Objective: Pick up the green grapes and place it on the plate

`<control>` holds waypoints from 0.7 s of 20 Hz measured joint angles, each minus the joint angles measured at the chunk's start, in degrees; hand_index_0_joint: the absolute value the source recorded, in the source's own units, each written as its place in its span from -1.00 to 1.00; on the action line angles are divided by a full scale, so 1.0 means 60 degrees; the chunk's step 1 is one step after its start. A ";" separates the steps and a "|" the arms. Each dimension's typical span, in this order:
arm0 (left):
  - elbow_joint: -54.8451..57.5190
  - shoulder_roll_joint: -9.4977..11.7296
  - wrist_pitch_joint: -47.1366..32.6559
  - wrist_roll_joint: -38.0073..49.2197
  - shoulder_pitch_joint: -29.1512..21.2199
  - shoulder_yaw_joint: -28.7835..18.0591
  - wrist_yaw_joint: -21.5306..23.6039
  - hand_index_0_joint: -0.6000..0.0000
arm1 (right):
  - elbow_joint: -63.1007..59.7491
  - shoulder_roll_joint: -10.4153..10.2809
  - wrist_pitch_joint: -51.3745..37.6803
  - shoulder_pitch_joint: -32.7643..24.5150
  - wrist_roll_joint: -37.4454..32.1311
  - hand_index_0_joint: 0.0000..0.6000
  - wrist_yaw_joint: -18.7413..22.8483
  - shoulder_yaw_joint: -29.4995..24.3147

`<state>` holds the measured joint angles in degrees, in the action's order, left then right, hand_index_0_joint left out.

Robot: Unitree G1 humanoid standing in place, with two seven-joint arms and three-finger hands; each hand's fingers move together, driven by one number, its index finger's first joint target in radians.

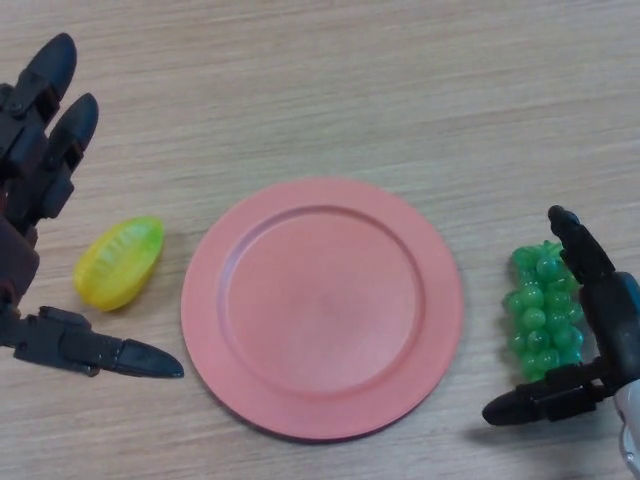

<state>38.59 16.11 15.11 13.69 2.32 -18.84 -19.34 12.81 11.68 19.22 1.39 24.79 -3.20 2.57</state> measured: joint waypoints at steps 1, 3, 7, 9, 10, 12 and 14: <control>0.0000 0.0000 0.0000 0.0000 0.0002 0.0000 0.0000 1.00 | -0.0054 0.0000 -0.0071 -0.0005 -0.0055 -0.33 0.0072 0.0002; 0.0000 -0.0001 -0.0002 -0.0001 0.0022 -0.0014 0.0000 1.00 | -0.0364 0.0004 -0.0278 -0.0066 -0.0052 0.50 0.0411 -0.0003; 0.0000 -0.0099 -0.0008 -0.0014 0.0119 -0.0063 0.0001 1.00 | -0.1323 0.0154 -0.1154 -0.0479 0.0160 1.00 0.0643 -0.0084; 0.0000 -0.0099 -0.0011 -0.0014 0.0151 -0.0064 0.0001 1.00 | -0.1389 0.0175 -0.1158 -0.0593 0.0178 1.00 0.0637 -0.0083; 0.0000 -0.0100 -0.0012 -0.0014 0.0180 -0.0065 0.0001 1.00 | -0.1379 0.0184 -0.1157 -0.0620 0.0176 1.00 0.0558 -0.0086; 0.0000 -0.0108 -0.0012 -0.0011 0.0194 -0.0066 0.0001 1.00 | -0.1164 0.0187 -0.1101 -0.0725 0.0141 1.00 0.0122 -0.0092; 0.0005 -0.0107 -0.0012 0.0039 0.0188 -0.0093 0.0001 1.00 | -0.0249 0.0186 -0.0485 -0.1000 -0.0285 1.00 -0.0117 -0.0100</control>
<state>38.62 15.47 15.04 13.93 3.45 -19.40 -19.33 11.32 12.79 16.31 -4.61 23.09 -3.90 1.97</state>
